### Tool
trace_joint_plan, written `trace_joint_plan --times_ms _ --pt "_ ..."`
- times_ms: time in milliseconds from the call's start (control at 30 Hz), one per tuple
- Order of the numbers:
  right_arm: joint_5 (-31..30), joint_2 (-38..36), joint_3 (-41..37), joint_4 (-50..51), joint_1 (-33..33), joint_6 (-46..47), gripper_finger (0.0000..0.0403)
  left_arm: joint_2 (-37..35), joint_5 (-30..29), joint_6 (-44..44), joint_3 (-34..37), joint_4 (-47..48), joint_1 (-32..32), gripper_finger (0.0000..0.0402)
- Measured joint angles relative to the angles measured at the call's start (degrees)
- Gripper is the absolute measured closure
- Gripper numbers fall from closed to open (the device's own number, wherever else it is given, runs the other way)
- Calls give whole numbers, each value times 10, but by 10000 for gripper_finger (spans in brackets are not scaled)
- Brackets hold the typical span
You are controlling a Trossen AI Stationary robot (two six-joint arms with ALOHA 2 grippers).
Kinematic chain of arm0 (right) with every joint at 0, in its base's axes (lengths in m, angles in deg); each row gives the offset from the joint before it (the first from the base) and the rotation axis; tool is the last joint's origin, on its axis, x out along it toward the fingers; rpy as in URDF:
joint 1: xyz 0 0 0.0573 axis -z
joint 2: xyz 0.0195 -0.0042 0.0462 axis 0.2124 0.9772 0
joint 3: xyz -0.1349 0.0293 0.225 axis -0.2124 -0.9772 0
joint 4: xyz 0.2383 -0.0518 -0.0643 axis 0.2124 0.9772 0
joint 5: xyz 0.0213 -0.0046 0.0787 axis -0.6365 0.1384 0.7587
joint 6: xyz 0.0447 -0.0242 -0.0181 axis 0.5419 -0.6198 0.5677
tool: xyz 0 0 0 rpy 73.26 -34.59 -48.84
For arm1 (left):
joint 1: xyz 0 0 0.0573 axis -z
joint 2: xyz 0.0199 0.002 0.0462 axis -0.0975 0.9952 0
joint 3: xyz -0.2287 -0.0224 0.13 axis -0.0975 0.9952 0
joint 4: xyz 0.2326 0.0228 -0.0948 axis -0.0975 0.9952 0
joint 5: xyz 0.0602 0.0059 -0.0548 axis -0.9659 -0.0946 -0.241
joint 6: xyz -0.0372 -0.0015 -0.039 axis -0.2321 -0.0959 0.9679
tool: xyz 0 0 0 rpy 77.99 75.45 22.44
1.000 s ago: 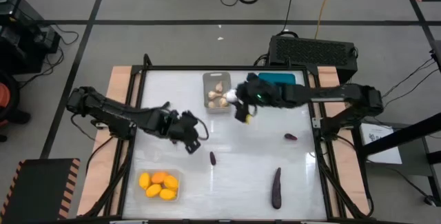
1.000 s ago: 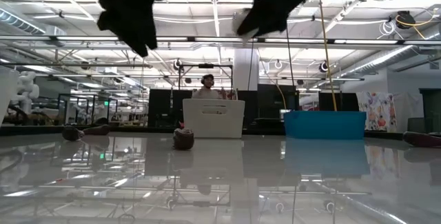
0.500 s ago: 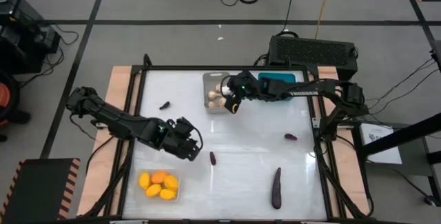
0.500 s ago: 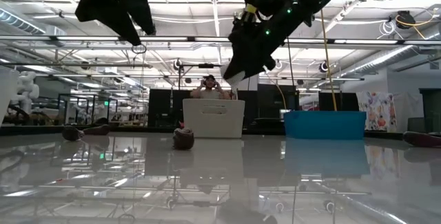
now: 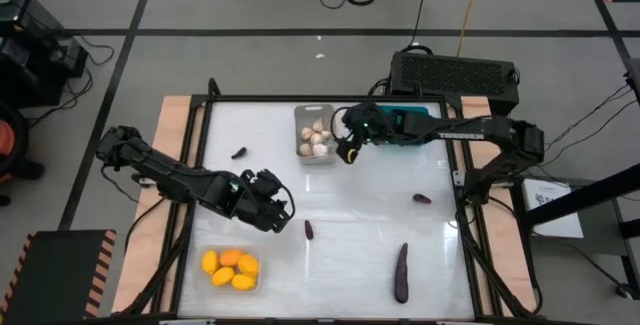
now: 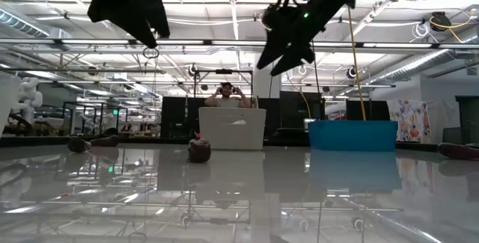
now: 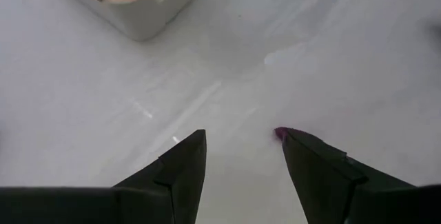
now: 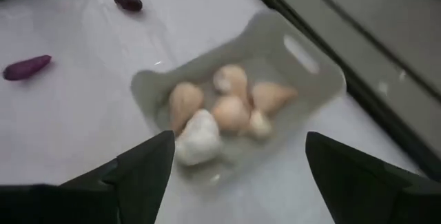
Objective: Sort produce into baskets
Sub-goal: Put the egg plant into the blue bin
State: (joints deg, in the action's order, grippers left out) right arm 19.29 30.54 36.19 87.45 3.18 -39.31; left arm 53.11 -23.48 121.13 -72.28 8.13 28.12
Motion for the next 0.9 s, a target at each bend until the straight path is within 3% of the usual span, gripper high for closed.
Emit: trace_joint_plan --times_ms 233,467,633,900 --pt "30 -68 0 168 -36 181 83 0 -33 -81 0 -9 -5 201" --pt "11 -90 0 280 -150 387 83 0 -27 -210 0 -51 -42 201" --pt "-16 -90 0 322 -268 539 83 0 33 -318 0 -96 -81 201" --pt "-114 -72 0 352 -497 911 83 0 153 -439 0 -199 -137 201"
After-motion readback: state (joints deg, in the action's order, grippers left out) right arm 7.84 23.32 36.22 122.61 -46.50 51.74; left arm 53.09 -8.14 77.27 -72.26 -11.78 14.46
